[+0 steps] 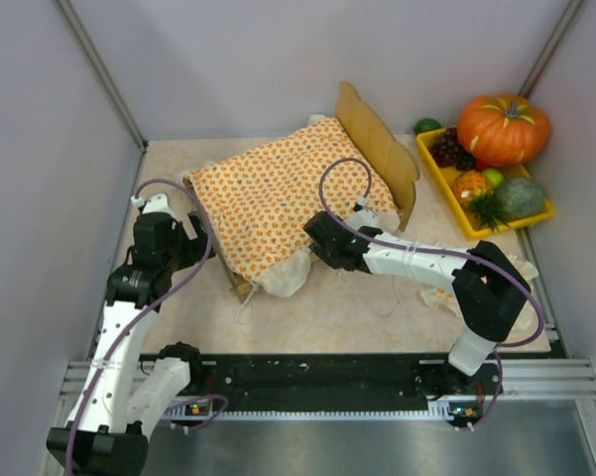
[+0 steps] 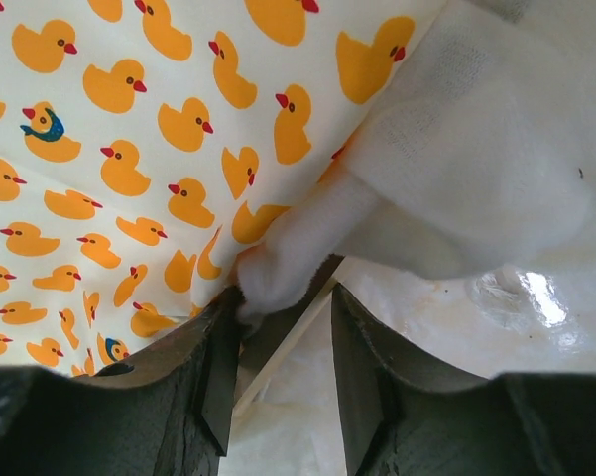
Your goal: Set up the pet bed
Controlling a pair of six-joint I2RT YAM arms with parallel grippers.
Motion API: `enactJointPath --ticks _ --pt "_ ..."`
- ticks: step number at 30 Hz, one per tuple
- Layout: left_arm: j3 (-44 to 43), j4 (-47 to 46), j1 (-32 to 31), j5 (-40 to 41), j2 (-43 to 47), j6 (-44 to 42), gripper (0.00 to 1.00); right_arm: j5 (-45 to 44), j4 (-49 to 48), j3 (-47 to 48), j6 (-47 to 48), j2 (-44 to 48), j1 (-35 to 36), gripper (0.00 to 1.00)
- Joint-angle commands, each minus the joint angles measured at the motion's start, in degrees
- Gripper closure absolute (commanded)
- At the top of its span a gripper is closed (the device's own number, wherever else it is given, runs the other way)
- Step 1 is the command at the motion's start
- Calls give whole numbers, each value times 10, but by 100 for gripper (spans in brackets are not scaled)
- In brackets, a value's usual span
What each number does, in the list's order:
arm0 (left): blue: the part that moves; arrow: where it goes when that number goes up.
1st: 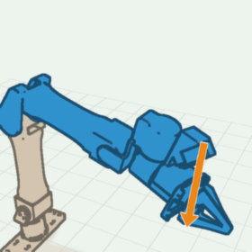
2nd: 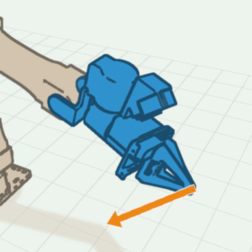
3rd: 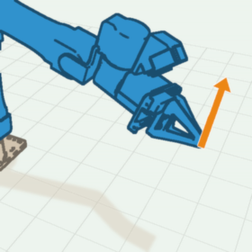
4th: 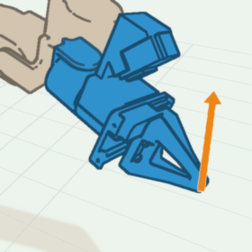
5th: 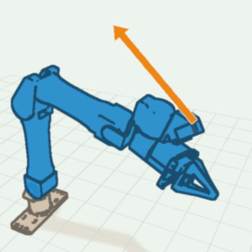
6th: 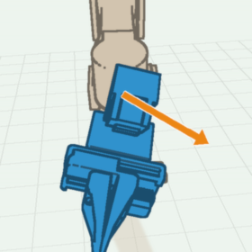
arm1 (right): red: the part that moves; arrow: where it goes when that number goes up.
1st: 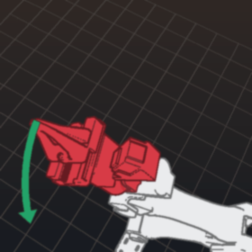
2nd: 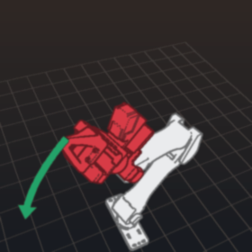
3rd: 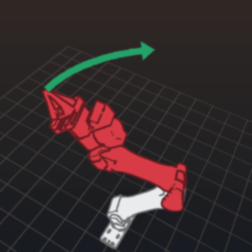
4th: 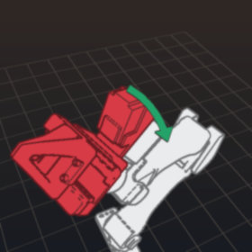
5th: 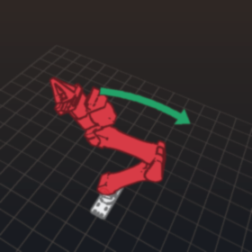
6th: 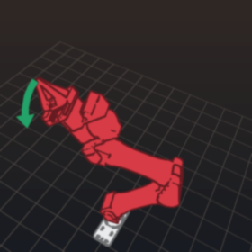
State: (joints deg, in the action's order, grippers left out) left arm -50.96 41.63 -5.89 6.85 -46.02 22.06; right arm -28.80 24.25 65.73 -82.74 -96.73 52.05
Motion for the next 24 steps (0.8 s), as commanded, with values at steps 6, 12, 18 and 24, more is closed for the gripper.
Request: enactJointPath --ticks 6,12,18,24 --pt "-5 -1 4 11 12 -15 1 -28 0 11 55 -20 6 93" --pt "-17 6 4 22 13 -19 1 -31 -1 51 285 -13 -19 100" --pt "-43 16 5 39 12 -32 1 52 -43 31 495 8 -85 100" --pt "-63 30 5 53 13 -39 1 160 -61 23 687 47 -178 100"
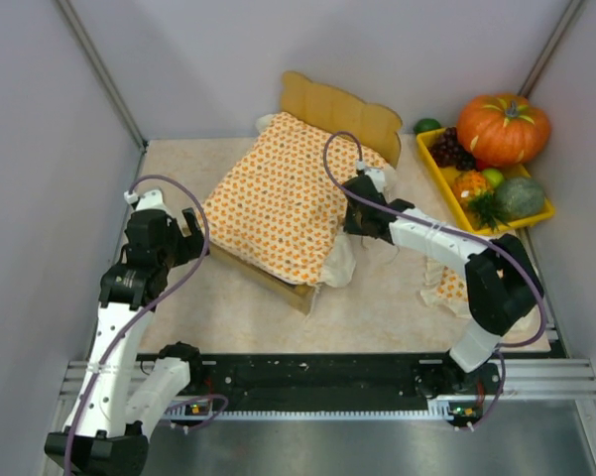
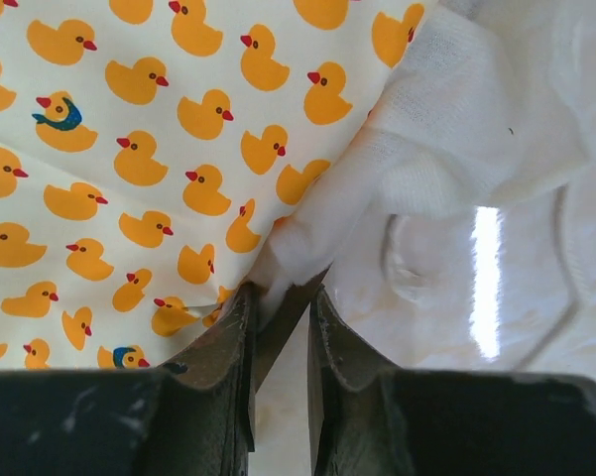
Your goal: Set up the pet bed
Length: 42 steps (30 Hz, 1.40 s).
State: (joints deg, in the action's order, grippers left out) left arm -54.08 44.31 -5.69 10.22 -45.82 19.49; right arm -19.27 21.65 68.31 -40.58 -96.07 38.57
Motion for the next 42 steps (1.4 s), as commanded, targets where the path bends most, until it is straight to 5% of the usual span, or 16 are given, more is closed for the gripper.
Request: enactJointPath --ticks 1,10,14,24,30,41,42 --pt "-33 6 3 21 13 -14 1 92 -35 -3 311 43 -72 100" --pt "-45 -1 4 11 5 -16 1 308 -31 45 549 24 -176 100" --pt "-42 -3 4 4 2 -16 1 273 -23 88 623 3 -176 100" --pt "-29 -10 4 -9 5 -19 1 365 -3 107 924 -17 -184 100" --pt "-30 -12 4 -12 4 -23 1 383 -12 166 994 -69 -187 100" --pt "-28 -13 4 -21 6 -8 1 368 -40 341 975 -186 -173 100" --pt "-28 -13 4 -22 7 -3 1 360 -59 342 948 -185 -170 86"
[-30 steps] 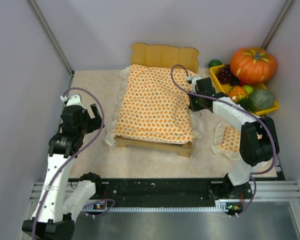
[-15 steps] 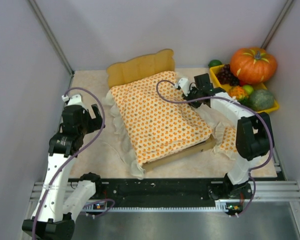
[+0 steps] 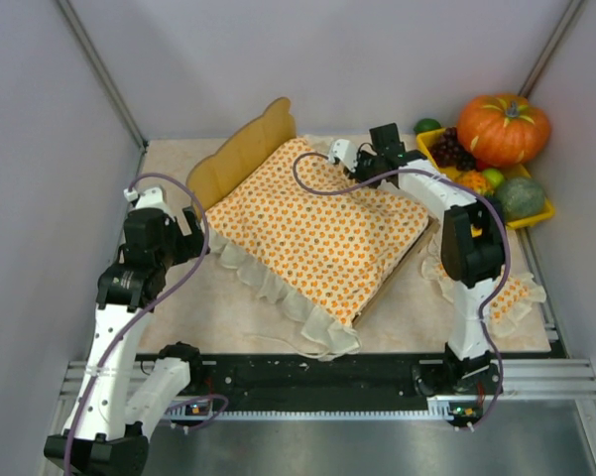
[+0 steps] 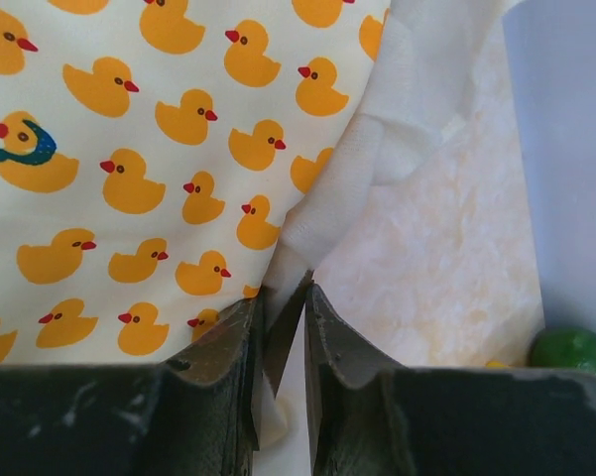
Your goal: Set up the pet bed
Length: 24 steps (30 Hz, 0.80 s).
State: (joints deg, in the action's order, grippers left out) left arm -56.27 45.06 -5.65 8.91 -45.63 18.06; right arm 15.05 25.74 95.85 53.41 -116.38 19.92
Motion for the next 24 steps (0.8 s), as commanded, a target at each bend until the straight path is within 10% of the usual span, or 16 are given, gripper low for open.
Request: enactJointPath --ticks 1,12,19,24 --pt "-6 -22 4 -13 5 12 1 5 -110 66 -3 22 20 82" --pt "6 -26 4 -23 19 14 1 -279 -305 -53 -229 205 27 1" --pt "19 -35 4 -35 24 13 1 -412 -189 -151 -307 344 27 1" --pt "21 -38 4 -42 18 12 1 -405 85 -171 -653 437 26 1"
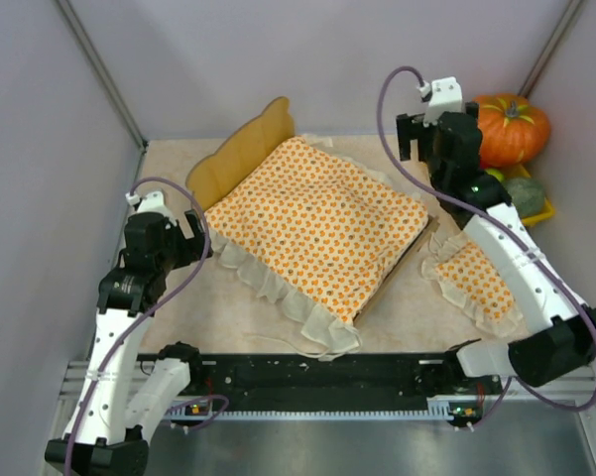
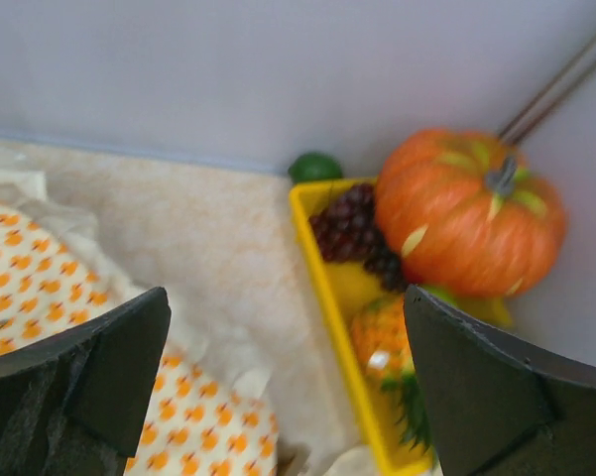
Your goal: Set up the pet bed
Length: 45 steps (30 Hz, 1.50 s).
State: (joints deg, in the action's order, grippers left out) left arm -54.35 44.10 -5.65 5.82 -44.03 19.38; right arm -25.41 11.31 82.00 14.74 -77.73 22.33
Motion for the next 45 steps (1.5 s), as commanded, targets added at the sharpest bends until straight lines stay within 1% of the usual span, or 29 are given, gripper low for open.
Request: enactJointPath --ticks 1,2,3,4,5,6,7,8,9,10,12,14,18,21,25,30,31,32,34,35,36,40,45 --pt "3 -31 4 -13 2 -2 1 11 249 -76 -315 103 3 1" --pt "4 -36 4 -16 1 -1 1 42 259 -107 -361 130 3 1" --pt "8 -38 4 -18 0 -1 1 59 265 -140 -444 164 3 2" --pt "10 -42 4 -20 -2 0 1 72 266 -206 -485 217 3 8" --pt "12 -47 4 -27 -5 1 1 104 264 -235 -520 243 4 17" --pt "13 -49 4 -31 -7 5 1 117 263 -262 -577 260 10 22" --pt "14 -52 4 -35 -10 6 1 120 268 -303 -595 274 15 24" --pt "15 -53 4 -41 -13 7 1 115 275 -319 -614 297 20 24" --pt "15 -53 4 -42 -14 9 1 111 284 -333 -654 306 27 24" --pt "15 -54 4 -43 -14 10 1 104 290 -358 -672 315 42 24" --pt "20 -55 4 -43 -12 13 1 87 287 -380 -704 326 56 26" --pt "25 -60 4 -44 -8 14 1 82 279 -389 -708 317 63 27" --pt "34 -58 4 -47 -6 17 1 73 264 -381 -702 254 64 27" --pt "38 -57 4 -47 -1 19 1 85 231 -378 -698 213 64 28" --pt "37 -53 4 -37 4 18 1 98 230 -372 -692 183 67 30" --pt "38 -50 4 -33 10 17 1 82 230 -400 -703 207 77 37" --pt "38 -49 4 -32 9 17 1 79 231 -403 -702 215 78 39" --pt "38 -49 4 -32 8 17 1 75 231 -408 -700 226 78 46" --pt "39 -51 4 -34 7 17 1 70 233 -418 -699 237 79 47" --pt "39 -51 4 -36 5 18 1 70 238 -420 -696 246 78 55" --pt "40 -52 4 -39 4 18 1 68 239 -424 -692 249 79 57" --pt "43 -55 4 -42 4 21 1 62 239 -437 -696 251 78 57" --pt "44 -53 4 -43 7 22 1 60 225 -429 -694 218 78 57"
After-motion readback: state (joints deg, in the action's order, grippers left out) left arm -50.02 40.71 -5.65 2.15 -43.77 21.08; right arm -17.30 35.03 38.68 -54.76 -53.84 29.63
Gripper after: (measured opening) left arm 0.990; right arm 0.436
